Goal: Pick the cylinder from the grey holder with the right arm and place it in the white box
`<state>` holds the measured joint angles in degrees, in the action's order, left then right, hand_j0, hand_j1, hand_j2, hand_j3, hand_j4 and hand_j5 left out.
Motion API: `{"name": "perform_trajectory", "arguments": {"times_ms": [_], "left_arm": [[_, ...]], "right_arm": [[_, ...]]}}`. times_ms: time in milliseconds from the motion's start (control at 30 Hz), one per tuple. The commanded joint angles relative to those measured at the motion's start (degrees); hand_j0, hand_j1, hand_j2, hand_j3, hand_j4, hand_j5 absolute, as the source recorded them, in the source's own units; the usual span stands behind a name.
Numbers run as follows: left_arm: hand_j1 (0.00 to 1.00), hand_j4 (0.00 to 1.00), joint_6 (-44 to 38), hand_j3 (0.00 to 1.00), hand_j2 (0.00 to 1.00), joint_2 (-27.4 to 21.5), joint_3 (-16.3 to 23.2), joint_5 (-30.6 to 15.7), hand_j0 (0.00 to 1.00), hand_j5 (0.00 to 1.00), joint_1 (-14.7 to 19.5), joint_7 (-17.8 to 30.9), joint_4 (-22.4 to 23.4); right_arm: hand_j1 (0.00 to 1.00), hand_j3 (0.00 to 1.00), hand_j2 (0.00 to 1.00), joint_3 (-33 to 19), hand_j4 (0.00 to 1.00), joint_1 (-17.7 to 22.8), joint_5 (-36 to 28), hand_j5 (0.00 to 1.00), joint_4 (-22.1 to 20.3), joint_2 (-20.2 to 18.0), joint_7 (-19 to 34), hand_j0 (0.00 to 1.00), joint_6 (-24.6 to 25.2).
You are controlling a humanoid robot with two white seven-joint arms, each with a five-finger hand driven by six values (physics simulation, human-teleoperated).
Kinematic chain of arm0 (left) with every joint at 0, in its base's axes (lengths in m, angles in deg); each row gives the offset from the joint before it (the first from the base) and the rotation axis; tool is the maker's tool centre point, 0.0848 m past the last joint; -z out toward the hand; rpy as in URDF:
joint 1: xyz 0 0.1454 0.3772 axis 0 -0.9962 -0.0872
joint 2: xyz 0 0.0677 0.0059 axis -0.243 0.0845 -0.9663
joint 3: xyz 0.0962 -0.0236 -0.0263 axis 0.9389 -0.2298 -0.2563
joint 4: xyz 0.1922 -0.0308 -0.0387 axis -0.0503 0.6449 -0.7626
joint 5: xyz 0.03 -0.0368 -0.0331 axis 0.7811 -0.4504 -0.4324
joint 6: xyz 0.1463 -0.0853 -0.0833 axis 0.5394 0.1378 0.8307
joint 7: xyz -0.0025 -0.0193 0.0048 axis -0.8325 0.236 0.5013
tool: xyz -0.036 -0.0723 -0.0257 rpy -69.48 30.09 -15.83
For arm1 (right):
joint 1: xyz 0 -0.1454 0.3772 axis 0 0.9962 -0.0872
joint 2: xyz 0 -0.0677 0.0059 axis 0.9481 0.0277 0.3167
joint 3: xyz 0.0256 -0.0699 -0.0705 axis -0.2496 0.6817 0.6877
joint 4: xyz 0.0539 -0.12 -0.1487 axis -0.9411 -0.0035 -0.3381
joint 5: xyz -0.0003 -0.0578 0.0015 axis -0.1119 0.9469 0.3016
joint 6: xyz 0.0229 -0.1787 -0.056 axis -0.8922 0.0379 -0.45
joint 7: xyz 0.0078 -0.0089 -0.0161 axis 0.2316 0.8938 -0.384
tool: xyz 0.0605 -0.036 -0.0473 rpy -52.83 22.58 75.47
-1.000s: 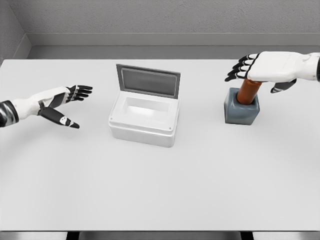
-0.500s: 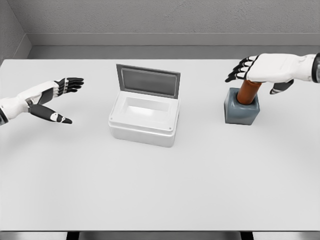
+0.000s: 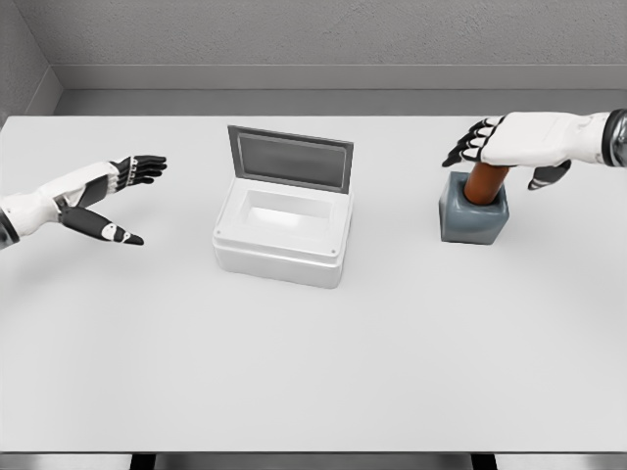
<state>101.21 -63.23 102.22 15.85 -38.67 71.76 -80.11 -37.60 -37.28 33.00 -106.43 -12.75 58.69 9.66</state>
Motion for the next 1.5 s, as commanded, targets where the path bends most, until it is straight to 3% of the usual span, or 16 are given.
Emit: {"name": "perform_trajectory", "arguments": {"times_ms": [0,333,400,433,467,567,833,967,1067,1167,1333,1467], "left_arm": [[1.00,1.00,-0.04,1.00,1.00,0.08,-0.04,-0.19,1.00,1.00,0.00,0.00,-0.21],[1.00,1.00,-0.04,1.00,1.00,-0.63,-0.04,-0.19,1.00,1.00,0.09,0.00,-0.12],[1.00,1.00,-0.13,1.00,1.00,-0.72,-0.04,-0.19,1.00,1.00,0.18,0.00,0.06],[1.00,1.00,-0.04,1.00,1.00,-0.71,-0.04,-0.19,1.00,1.00,0.18,0.00,0.06],[1.00,1.00,-0.13,1.00,1.00,-0.71,-0.04,-0.19,1.00,1.00,0.18,0.00,0.06],[1.00,1.00,-0.13,1.00,1.00,-0.71,-0.04,-0.19,1.00,1.00,0.18,0.00,0.06],[1.00,1.00,-0.22,1.00,1.00,-0.54,-0.04,-0.19,1.00,1.00,0.09,0.00,0.06],[1.00,1.00,0.13,1.00,1.00,-0.45,-0.04,-0.10,1.00,1.00,0.09,0.00,-0.03],[1.00,1.00,0.22,1.00,1.00,-0.45,-0.04,-0.19,1.00,1.00,0.00,0.00,-0.12],[1.00,1.00,0.31,1.00,1.00,-0.45,-0.04,-0.10,1.00,1.00,0.00,0.00,-0.21],[1.00,1.00,0.31,1.00,1.00,-0.54,-0.04,-0.19,1.00,1.00,0.00,0.00,-0.29],[1.00,1.00,0.31,1.00,1.00,-0.45,-0.04,-0.10,1.00,1.00,0.00,0.00,-0.29]], "right_arm": [[1.00,1.00,1.00,0.03,1.00,0.00,-0.12,1.00,0.22,0.90,-0.02,1.00,0.14],[1.00,1.00,1.00,0.56,1.00,-0.09,-0.03,1.00,0.22,0.99,-0.02,1.00,0.14],[0.78,0.78,0.78,0.64,0.78,-0.17,-0.03,0.78,0.21,0.99,-0.02,0.78,0.14],[0.58,0.58,0.58,0.56,0.58,-0.17,-0.03,0.58,0.22,0.99,-0.02,0.58,0.14],[0.53,0.53,0.53,0.56,0.53,-0.26,-0.03,0.53,0.22,0.99,-0.02,0.53,0.14],[0.41,0.41,0.41,0.64,0.41,-0.26,-0.03,0.41,0.21,0.90,-0.02,0.41,0.14],[0.22,0.22,0.22,0.47,0.22,-0.26,-0.12,0.22,0.13,0.38,-0.02,0.22,0.14],[0.22,0.22,0.22,-0.23,0.22,-0.44,-0.82,0.22,-1.01,-1.91,-0.02,0.22,0.14],[0.23,0.23,0.23,-0.32,0.23,-0.44,-0.91,0.23,-7.16,-2.96,-0.02,0.23,0.14],[0.23,0.23,0.23,-0.32,0.23,-0.44,-1.61,0.23,-16.13,-3.49,-0.02,0.23,0.14],[0.27,0.27,0.27,0.38,0.27,-0.79,-1.79,0.27,-20.44,-2.79,-0.02,0.27,0.14],[0.28,0.28,0.28,3.37,0.28,-3.16,-1.79,0.28,-20.70,1.87,-0.02,0.28,0.14]]}}
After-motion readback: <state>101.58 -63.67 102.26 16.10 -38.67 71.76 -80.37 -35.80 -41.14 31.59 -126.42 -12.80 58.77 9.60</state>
